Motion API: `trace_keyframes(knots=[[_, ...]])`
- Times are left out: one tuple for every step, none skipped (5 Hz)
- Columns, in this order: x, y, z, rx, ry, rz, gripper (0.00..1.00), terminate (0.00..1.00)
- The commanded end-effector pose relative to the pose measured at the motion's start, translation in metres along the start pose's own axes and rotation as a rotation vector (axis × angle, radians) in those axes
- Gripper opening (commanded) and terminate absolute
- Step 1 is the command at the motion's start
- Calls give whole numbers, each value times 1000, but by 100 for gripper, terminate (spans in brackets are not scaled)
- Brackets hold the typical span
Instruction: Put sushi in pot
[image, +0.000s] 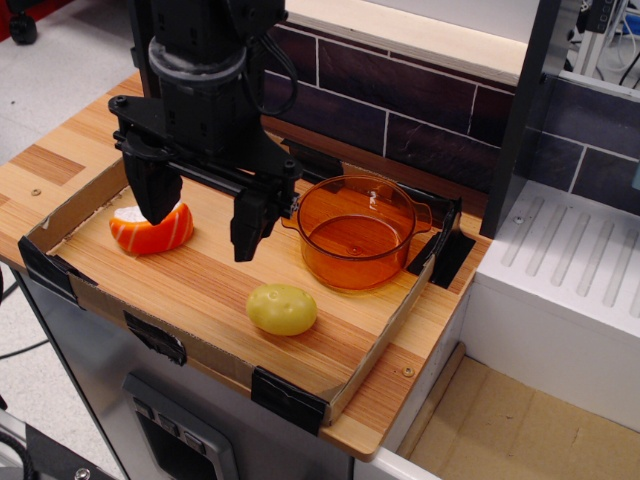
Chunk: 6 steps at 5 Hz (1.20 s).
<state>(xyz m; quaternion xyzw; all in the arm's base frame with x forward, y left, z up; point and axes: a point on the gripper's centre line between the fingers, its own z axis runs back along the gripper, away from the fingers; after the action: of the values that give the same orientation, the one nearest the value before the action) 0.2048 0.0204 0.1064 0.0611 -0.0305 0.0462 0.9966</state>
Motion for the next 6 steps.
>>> trace_keyframes(knots=[[0, 0, 0, 0, 0, 0, 100, 0], [16, 17, 8, -27, 0, -108, 100, 0], [29, 40, 14, -43, -26, -233, 100, 0], [41, 58, -5, -114, 59, -425, 100, 0], [52, 74, -28, -174, 139, -626, 100, 0], [59, 80, -44, -206, 179, -735, 100, 0]])
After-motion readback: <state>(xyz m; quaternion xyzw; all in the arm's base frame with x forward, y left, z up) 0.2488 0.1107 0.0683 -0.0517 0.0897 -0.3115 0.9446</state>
